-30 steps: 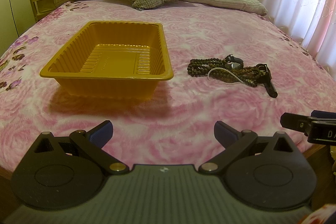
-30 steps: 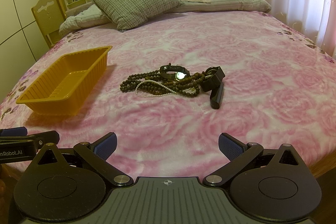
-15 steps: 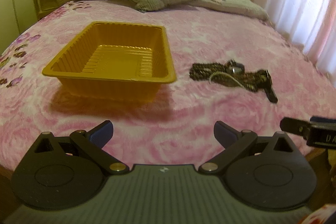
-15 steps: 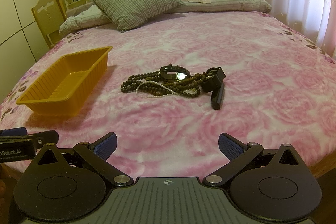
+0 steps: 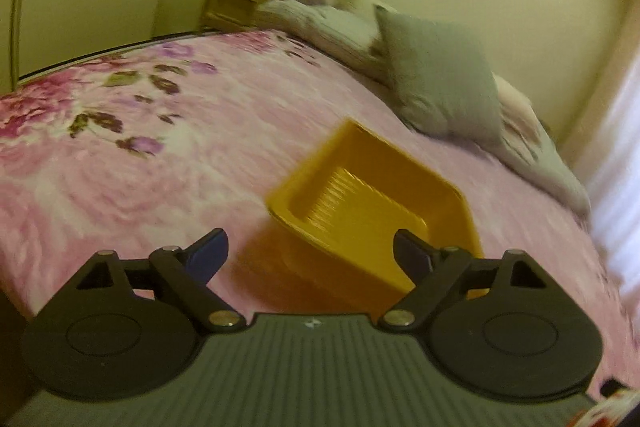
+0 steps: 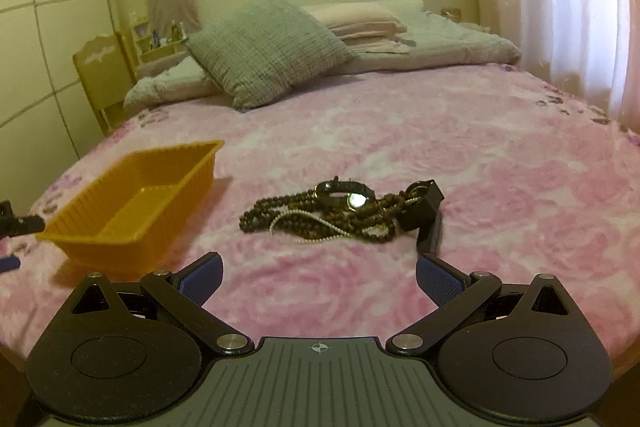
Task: Organize jewelry
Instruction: 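Grasp the orange tray's rim with the left gripper and tilt it up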
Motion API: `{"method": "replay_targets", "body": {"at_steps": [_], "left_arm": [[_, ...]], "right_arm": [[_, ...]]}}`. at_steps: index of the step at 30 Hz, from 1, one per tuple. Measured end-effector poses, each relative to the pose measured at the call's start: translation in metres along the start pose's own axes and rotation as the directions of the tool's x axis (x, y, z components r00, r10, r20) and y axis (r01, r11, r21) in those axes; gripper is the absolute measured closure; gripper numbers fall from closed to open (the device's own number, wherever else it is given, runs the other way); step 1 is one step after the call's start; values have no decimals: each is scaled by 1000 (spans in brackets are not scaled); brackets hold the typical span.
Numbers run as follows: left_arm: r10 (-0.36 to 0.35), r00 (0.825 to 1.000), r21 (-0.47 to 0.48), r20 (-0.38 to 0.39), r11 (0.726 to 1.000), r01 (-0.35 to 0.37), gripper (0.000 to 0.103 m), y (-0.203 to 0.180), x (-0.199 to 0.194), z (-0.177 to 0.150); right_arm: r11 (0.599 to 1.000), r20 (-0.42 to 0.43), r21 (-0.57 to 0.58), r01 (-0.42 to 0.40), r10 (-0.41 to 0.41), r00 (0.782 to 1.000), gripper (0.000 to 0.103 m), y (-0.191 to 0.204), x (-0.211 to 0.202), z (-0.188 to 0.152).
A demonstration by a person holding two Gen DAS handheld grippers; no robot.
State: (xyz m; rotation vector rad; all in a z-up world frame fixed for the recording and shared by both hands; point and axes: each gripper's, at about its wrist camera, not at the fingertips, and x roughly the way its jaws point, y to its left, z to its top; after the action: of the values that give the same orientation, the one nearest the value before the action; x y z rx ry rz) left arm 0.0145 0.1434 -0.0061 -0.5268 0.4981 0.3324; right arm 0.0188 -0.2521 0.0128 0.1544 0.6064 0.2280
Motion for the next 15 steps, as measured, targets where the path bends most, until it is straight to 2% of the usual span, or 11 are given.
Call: {"method": "replay_targets", "body": {"at_steps": [4,7,15], "left_arm": [[-12,1000,-60,10,998,13,23,17,20,13],[-50,999,-93,13,994,51,33,26,33,15],[-138,990,-158,8,978,138,50,36,67,10]], "right_arm": [[1000,11,24,4,-4,1000,1,-3,9,6],[1000,22,25,10,-11,1000,1,-5,15,10],[1000,5,3,31,-31,1000,1,-1,35,10]]}}
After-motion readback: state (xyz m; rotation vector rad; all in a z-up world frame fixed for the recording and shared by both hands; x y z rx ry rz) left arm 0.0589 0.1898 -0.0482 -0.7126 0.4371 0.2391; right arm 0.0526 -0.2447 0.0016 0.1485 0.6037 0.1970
